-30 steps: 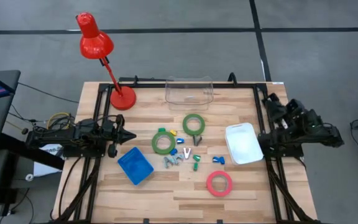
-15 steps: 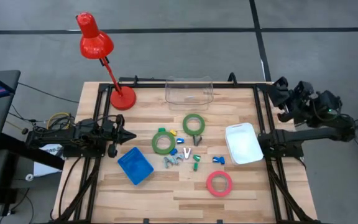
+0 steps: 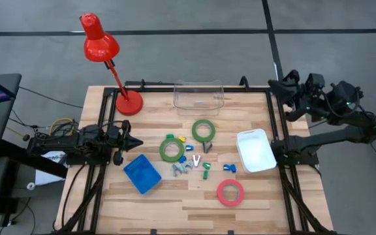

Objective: Pick and place Stapler, Stapler remover, tape
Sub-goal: Put the right green tape into the transparent bin

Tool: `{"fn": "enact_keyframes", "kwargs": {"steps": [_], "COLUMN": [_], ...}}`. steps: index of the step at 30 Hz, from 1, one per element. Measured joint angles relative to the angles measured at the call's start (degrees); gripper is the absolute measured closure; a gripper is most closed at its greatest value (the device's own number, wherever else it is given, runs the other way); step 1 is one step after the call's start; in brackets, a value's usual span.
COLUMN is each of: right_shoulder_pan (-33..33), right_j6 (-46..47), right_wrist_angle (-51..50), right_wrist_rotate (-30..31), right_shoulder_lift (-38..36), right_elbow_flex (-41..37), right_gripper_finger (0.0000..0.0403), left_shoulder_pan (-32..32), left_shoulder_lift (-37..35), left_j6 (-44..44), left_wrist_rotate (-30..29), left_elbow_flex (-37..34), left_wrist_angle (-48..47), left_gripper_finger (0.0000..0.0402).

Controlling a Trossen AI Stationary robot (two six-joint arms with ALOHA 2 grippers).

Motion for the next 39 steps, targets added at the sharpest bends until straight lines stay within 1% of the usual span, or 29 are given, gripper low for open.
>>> {"fn": "enact_keyframes", "kwargs": {"steps": [8, 17, 22, 27, 39], "right_shoulder_pan": [-0.9, -1.9, -1.9, -1.9, -1.9], "right_j6": [-6.6, -7.2, -7.2, -7.2, -7.1], "right_wrist_angle": [-3.9, -8.8, -10.5, -10.6, -6.7], "right_wrist_rotate": [0.1, 0.1, 0.0, -1.4, -1.5], "right_shoulder_lift": [0.9, 0.9, 2.5, 5.5, 17.1], "right_elbow_flex": [0.0, 0.0, 0.0, 0.0, 0.0], "right_gripper_finger": [0.0403, 0.0403, 0.0403, 0.0403, 0.0403], "left_shoulder_pan": [0.0, 0.0, 0.0, 0.0, 0.0], "left_shoulder_lift": [0.0, 0.0, 0.0, 0.0, 0.0], "left_j6": [0.0, 0.0, 0.0, 0.0, 0.0], "left_wrist_rotate": [0.0, 0.0, 0.0, 0.0, 0.0], "left_elbow_flex": [0.0, 0.0, 0.0, 0.0, 0.0], "left_wrist_angle": [0.0, 0.0, 0.0, 0.0, 0.0], "left_gripper_finger": [0.0394, 0.0394, 0.0394, 0.0394, 0.0394]}}
